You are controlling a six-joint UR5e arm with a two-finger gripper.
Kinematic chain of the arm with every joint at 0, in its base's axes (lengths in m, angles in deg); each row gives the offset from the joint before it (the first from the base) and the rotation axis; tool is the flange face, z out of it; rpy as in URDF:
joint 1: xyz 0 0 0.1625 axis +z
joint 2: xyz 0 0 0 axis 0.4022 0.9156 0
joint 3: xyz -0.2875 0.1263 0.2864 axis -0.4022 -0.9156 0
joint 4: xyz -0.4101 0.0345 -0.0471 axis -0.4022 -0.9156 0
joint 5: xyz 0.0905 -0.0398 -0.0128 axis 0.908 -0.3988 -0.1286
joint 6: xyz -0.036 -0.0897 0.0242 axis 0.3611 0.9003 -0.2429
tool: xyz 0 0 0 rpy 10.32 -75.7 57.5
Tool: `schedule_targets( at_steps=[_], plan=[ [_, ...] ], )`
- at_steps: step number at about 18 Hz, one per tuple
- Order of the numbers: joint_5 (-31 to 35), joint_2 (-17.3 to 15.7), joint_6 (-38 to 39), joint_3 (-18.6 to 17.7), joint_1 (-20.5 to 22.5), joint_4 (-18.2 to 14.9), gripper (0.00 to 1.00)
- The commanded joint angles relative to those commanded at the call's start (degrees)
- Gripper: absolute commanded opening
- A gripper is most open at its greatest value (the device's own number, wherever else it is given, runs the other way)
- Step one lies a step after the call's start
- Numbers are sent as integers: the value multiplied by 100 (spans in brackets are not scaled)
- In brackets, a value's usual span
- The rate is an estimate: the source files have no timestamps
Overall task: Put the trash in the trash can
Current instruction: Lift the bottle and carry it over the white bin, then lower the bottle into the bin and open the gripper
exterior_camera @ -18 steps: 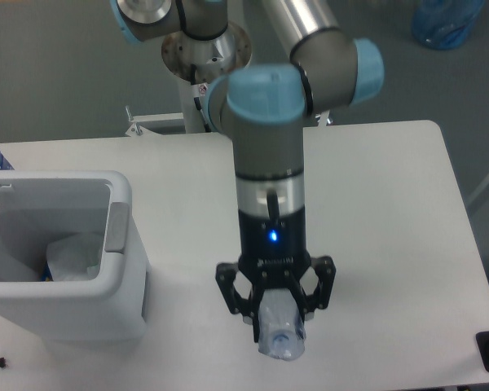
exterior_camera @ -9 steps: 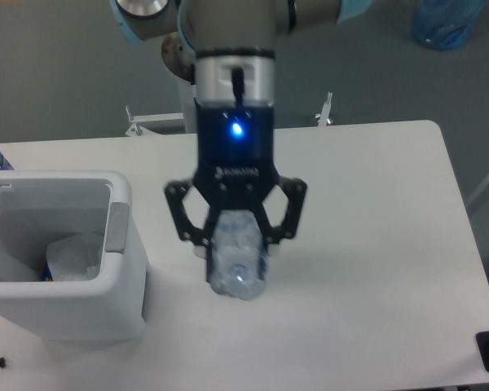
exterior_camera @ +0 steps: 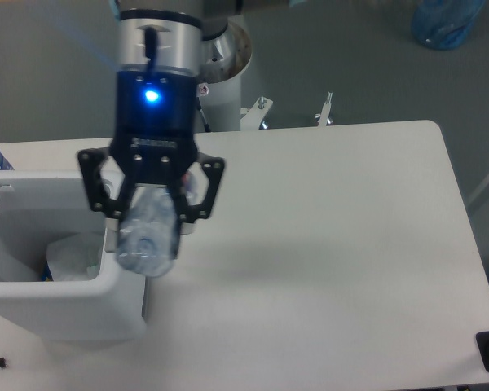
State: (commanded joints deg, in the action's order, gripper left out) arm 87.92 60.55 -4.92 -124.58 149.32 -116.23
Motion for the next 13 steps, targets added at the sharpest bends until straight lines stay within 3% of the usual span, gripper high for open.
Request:
schedule_targets(
  at_steps=[9, 13],
  plan=[
    [-9, 27, -44, 0, -352, 0, 56],
    [-9, 211, -44, -61, -589, 0, 56]
  ],
)
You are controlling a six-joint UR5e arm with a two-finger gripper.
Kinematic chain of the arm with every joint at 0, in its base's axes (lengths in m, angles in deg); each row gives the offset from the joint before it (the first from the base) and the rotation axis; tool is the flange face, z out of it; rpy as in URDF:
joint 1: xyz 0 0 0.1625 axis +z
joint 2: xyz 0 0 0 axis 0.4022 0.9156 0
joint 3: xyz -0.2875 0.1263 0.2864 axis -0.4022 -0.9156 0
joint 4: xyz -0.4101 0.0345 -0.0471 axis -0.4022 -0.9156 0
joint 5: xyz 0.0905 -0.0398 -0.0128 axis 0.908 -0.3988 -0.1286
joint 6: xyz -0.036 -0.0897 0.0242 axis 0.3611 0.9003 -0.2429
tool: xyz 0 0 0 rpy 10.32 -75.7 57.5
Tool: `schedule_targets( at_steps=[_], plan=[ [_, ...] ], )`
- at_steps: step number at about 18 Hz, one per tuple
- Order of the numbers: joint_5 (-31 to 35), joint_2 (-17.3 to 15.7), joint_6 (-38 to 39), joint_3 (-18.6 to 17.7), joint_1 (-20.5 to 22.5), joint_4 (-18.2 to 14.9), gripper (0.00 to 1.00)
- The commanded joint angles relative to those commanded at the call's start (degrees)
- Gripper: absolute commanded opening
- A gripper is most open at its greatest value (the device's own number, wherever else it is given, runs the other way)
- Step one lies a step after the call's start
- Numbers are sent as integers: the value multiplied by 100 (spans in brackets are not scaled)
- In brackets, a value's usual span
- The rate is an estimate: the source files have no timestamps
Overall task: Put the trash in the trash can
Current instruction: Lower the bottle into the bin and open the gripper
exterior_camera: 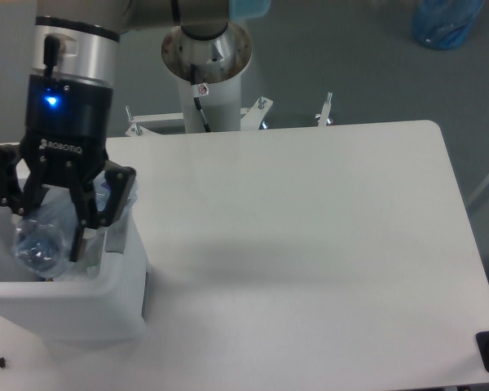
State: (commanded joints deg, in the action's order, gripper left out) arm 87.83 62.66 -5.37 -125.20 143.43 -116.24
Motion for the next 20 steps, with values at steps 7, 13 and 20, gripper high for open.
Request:
schedule_targets(
  at_steps=[7, 13, 20],
  plan=[
    [9, 97, 0, 105, -123, 0, 56],
    [9, 124, 70, 62, -255, 0, 56],
    [9, 369, 26, -27, -440, 0, 56]
  ],
)
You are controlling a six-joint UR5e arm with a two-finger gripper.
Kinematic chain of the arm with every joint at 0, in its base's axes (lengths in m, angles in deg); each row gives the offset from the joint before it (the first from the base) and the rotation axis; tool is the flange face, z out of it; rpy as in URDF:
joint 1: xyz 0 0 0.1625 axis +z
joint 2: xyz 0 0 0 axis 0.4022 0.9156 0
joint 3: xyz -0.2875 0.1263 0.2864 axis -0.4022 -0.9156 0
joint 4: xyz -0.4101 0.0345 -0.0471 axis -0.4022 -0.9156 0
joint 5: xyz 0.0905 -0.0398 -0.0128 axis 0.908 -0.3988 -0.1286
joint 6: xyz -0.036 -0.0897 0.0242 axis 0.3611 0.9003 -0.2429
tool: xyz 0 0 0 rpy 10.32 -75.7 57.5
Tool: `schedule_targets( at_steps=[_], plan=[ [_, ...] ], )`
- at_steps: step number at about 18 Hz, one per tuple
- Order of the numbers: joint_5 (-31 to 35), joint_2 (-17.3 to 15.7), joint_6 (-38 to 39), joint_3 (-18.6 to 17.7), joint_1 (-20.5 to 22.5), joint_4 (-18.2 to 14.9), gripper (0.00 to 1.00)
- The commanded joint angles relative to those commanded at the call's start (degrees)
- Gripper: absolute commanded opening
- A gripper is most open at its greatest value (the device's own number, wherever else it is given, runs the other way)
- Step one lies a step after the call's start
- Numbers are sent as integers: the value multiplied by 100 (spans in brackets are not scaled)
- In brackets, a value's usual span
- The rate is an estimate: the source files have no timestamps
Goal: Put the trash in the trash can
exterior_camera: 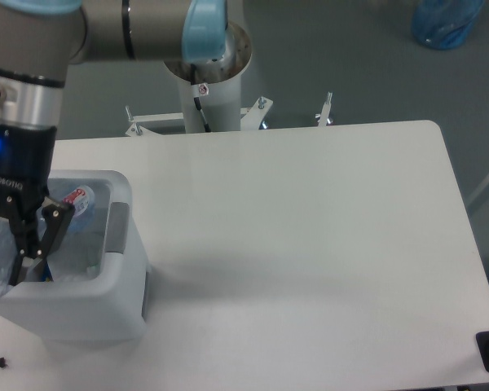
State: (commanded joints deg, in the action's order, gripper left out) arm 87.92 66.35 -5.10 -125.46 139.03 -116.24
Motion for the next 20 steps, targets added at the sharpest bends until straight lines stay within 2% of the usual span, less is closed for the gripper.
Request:
schedule_targets(
  at_steps=[8, 13, 14, 15, 16, 17, 20],
  plan=[
    [0, -26, 9, -158, 0, -9, 58],
    [9, -26, -18, -220, 0, -9, 64],
    [17, -35, -26, -228, 0, -9, 71],
    [26, -35, -44, -237, 0, -9, 86],
    [35, -44, -61, -255, 9, -9, 96],
    [35, -52, -88, -264, 17, -9, 100],
    [35, -53, -88, -255, 122, -9, 100]
  ],
)
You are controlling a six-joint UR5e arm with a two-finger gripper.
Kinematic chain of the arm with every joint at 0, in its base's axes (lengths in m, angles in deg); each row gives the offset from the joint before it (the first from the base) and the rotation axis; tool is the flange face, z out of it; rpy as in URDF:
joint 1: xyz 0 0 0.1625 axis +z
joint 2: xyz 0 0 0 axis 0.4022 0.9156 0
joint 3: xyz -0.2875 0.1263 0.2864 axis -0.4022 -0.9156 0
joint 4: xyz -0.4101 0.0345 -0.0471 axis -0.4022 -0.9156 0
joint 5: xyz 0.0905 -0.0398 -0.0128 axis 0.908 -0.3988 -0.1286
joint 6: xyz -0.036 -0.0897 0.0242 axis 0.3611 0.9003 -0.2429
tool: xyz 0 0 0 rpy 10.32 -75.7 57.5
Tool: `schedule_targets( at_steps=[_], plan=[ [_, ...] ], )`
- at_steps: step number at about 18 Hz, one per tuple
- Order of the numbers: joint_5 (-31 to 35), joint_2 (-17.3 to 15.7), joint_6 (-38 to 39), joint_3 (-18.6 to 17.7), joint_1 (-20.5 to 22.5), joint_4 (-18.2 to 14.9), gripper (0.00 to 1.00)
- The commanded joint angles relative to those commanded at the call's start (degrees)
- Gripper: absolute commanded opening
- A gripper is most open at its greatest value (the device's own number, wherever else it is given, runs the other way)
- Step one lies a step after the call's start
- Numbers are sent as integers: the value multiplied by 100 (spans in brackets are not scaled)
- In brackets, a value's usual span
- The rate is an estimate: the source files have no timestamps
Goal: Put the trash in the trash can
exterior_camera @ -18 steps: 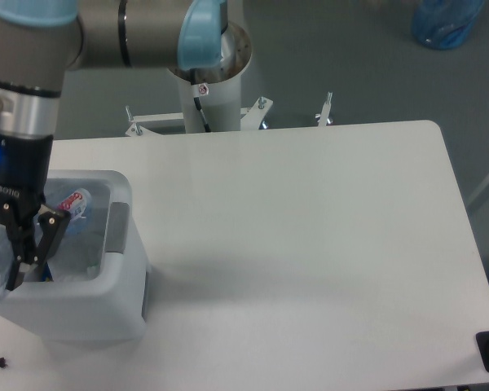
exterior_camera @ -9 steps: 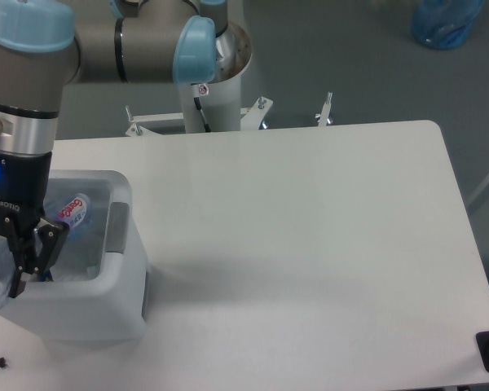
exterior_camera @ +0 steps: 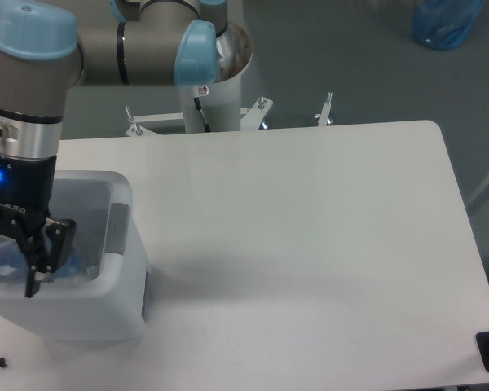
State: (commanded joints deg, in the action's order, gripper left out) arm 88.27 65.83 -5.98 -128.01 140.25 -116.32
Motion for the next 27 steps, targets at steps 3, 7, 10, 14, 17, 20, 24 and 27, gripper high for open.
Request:
schedule_targets(
  at_steps=[3, 7, 10, 14, 17, 20, 24, 27],
  plan=[
    [17, -9, -18, 35, 211, 0, 100],
    [35, -202, -264, 18, 834, 0, 100],
    [70, -211, -596, 106, 1291, -17, 100],
    [70, -342, -1116, 0, 1827, -53, 100],
    [123, -439, -1527, -79, 2083, -79, 100],
    [561, -562, -2239, -158, 2215, -324, 100],
    [826, -676, -2978, -264, 2391, -544, 100],
    [826, -791, -3513, -264, 2567, -965, 100]
  ],
)
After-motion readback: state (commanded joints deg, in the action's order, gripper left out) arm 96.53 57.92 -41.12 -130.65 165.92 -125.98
